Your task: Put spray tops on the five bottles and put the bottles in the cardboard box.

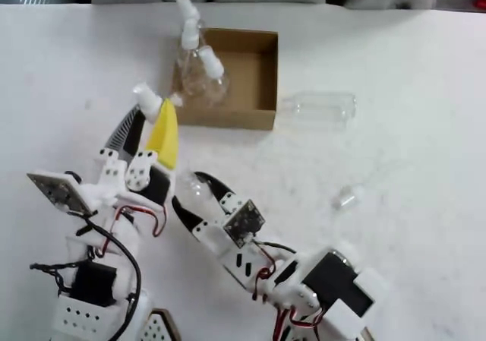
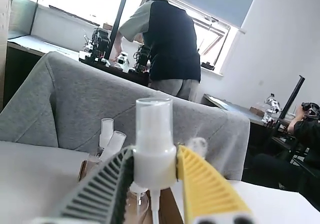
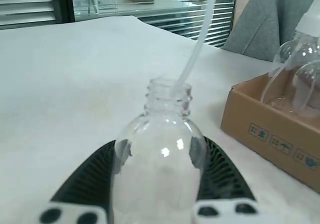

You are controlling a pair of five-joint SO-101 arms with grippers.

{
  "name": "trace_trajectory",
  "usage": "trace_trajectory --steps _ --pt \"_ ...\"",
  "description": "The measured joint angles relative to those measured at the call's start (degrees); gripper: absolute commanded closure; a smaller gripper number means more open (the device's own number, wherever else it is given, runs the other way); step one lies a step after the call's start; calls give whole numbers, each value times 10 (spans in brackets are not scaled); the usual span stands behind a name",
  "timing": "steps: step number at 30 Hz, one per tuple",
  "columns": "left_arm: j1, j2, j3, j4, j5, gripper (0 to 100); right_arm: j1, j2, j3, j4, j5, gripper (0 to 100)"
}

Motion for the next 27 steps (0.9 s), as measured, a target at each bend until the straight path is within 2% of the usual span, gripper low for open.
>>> trace_trajectory --steps 10,19,22,27 --pt "2 0 0 63 -1 959 2 0 0 0 0 983" --pt "54 0 0 112 -2 959 2 0 10 -39 0 983" --pt "57 0 0 113 -27 959 3 0 10 -41 0 983" --pt "89 0 0 162 -78 959 3 0 10 -43 0 983"
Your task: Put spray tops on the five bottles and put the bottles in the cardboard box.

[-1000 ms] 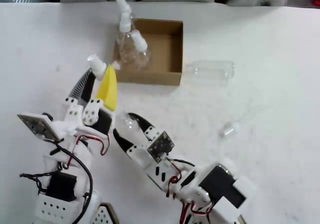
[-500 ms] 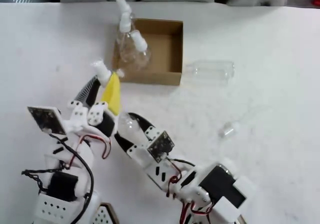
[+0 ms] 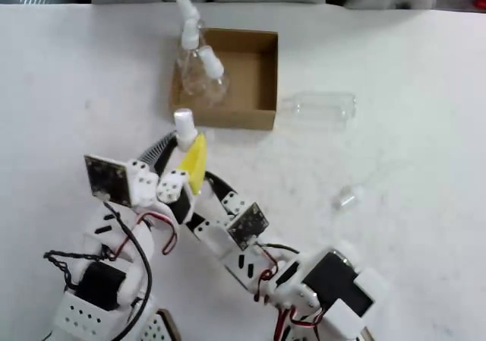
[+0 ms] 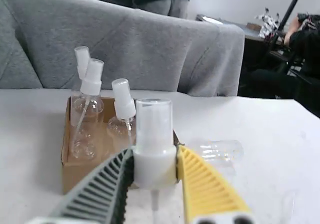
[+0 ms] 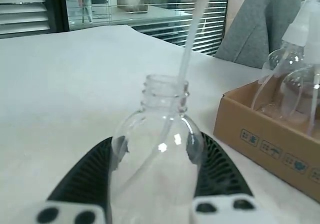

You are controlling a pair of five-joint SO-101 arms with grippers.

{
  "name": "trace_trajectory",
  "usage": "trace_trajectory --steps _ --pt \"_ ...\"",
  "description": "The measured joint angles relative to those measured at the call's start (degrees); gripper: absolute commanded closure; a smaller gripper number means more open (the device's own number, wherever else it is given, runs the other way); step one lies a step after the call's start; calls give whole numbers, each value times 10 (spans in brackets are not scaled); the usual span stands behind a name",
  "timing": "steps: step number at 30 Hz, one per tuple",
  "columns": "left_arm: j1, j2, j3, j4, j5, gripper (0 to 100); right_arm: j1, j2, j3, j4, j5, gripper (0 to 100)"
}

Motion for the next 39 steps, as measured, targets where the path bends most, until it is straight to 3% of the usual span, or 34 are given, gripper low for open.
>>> trace_trajectory --steps 32,39 --pt "18 -2 47 30 -25 958 25 0 0 0 0 983" --pt "19 -4 57 55 -77 958 26 1 1 1 0 983"
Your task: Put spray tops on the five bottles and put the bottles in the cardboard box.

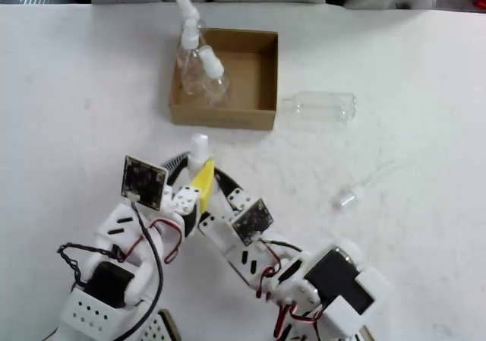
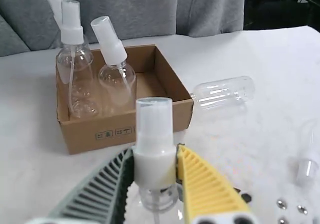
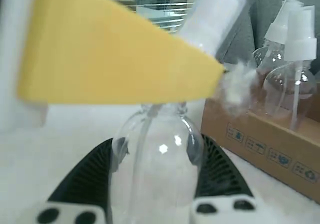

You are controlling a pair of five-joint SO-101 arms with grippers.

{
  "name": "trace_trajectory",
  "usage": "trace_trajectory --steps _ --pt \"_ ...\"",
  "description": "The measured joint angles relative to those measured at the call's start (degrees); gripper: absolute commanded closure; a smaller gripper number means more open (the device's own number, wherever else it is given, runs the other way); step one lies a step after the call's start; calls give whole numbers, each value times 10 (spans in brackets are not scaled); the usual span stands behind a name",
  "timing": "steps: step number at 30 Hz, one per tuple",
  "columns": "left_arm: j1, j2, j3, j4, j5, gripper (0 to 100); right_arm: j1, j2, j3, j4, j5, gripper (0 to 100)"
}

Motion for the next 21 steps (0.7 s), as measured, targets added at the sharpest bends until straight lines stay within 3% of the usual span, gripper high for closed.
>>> trace_trajectory --steps 14,21 --pt "4 -10 11 -7 -4 958 21 1 0 -31 3 983" --pt "4 -10 84 -140 49 959 35 2 0 -40 3 983"
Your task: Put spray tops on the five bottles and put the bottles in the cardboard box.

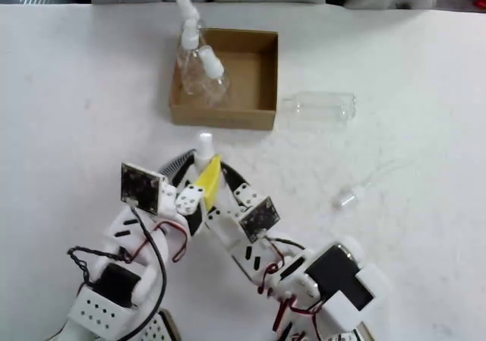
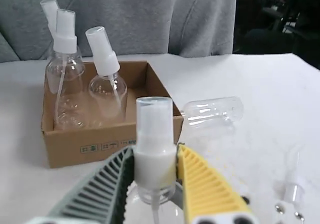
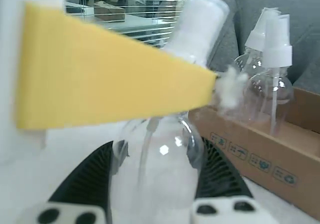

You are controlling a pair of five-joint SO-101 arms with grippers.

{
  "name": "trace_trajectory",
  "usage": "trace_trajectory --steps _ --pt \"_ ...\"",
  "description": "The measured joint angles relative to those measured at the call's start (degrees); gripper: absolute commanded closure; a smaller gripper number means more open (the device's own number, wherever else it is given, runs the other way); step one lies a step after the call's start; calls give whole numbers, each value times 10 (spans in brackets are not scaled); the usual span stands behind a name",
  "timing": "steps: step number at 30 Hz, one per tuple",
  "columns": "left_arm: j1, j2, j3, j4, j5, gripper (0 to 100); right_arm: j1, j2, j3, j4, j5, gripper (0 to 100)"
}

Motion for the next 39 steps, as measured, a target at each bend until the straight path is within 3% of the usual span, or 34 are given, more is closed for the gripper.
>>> trace_trajectory --steps 5,19,28,39 --pt "2 0 27 -62 6 959 5 0 10 -22 -2 983" --pt "2 0 29 -64 6 946 5 0 10 -22 -2 983" --pt "-4 10 33 -47 8 688 1 -1 11 -29 -2 983" --pt "-6 11 36 -40 14 704 5 -1 11 -35 -1 983"
